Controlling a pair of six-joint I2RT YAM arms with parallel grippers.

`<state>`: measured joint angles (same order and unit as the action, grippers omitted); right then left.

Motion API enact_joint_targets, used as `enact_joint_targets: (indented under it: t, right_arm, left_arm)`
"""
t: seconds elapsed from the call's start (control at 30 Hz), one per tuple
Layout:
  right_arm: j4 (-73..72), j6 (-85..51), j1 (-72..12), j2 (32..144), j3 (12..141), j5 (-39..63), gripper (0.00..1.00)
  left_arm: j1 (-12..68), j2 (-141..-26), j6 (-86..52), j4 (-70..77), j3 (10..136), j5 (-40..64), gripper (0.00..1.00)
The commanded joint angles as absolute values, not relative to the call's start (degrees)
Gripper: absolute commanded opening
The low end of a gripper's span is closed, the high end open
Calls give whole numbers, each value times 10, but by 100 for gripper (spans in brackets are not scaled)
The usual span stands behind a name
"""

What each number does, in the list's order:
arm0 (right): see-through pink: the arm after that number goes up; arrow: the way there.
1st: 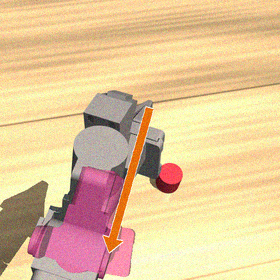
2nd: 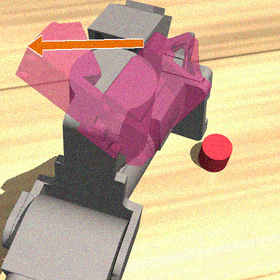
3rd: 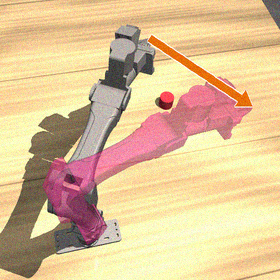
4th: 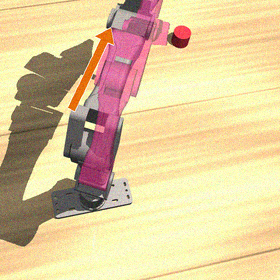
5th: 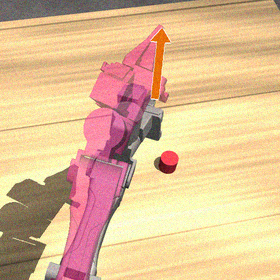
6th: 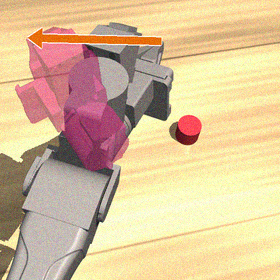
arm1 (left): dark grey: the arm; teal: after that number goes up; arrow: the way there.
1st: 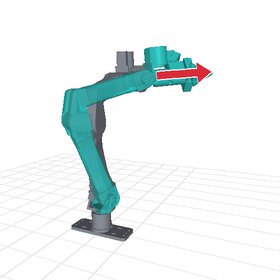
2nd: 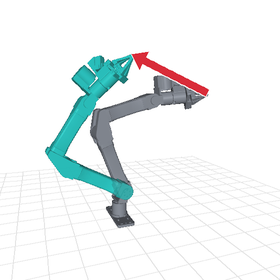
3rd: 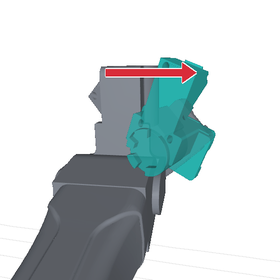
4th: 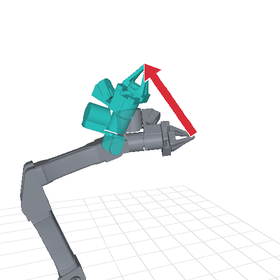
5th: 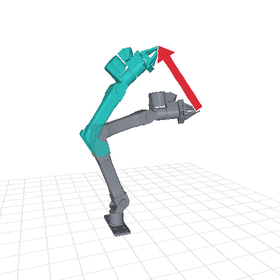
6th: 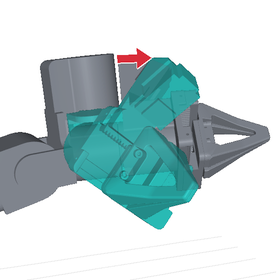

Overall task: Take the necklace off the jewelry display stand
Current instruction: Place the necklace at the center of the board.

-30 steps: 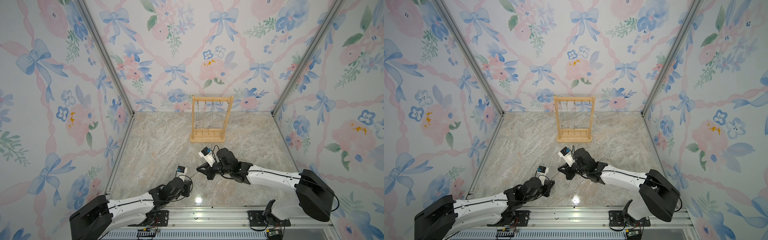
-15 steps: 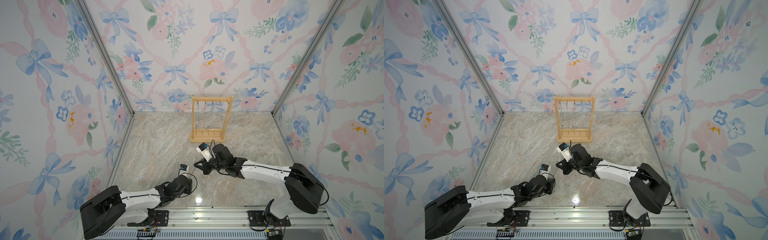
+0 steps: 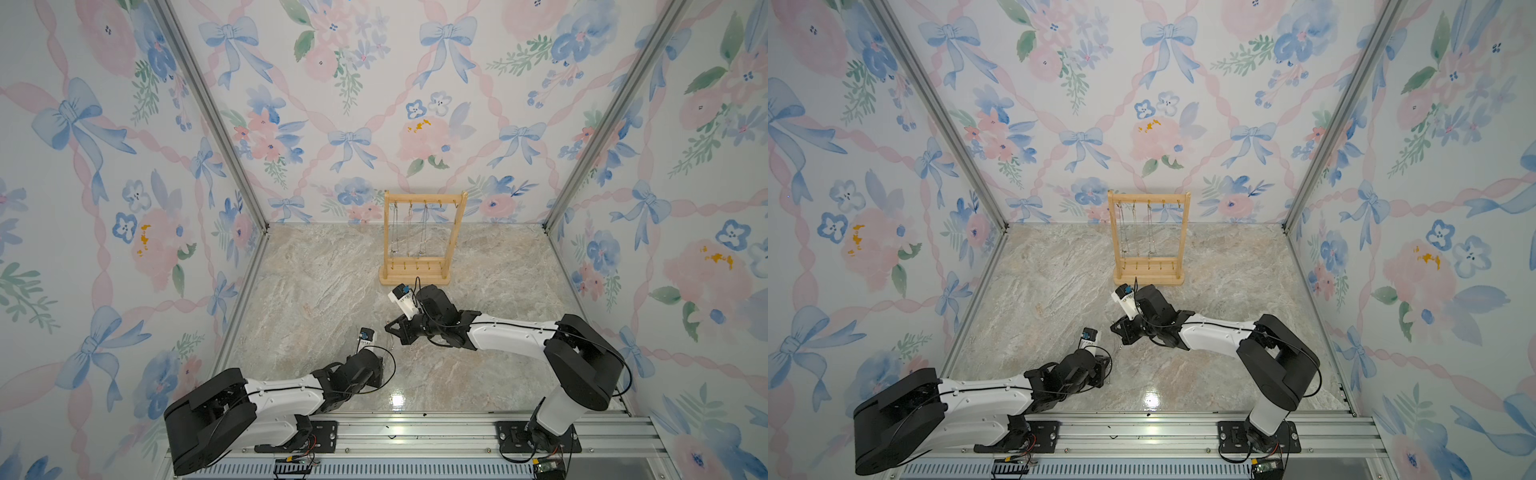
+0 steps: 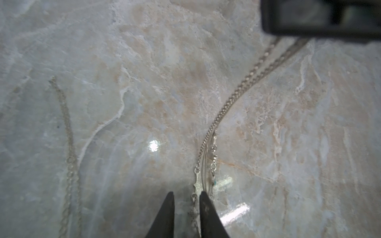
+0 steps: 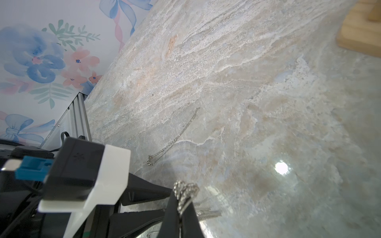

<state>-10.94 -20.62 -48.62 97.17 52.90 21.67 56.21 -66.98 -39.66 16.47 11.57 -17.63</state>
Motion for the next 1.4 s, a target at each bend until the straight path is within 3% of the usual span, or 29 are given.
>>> enact_joint_targets:
  t: [0.0, 0.27, 0.67, 1.03, 1.37]
  right_arm:
    - [-98, -215, -478, 989, 551, 220, 0]
    - [-95, -217, -473, 1009, 561, 222, 0]
    - [-95, -229, -467, 1034, 572, 221, 0]
    - [-96, -234, -458, 1059, 583, 222, 0]
    - [-99, -242, -453, 1087, 596, 224, 0]
  left_arm:
    - [559, -652, -388, 158, 117, -185, 26]
    - [560, -614, -380, 159, 116, -153, 29]
    - [559, -662, -395, 166, 141, -127, 6]
    - [559, -713, -406, 188, 140, -111, 2]
    - [560, -677, -421, 187, 107, -116, 1]
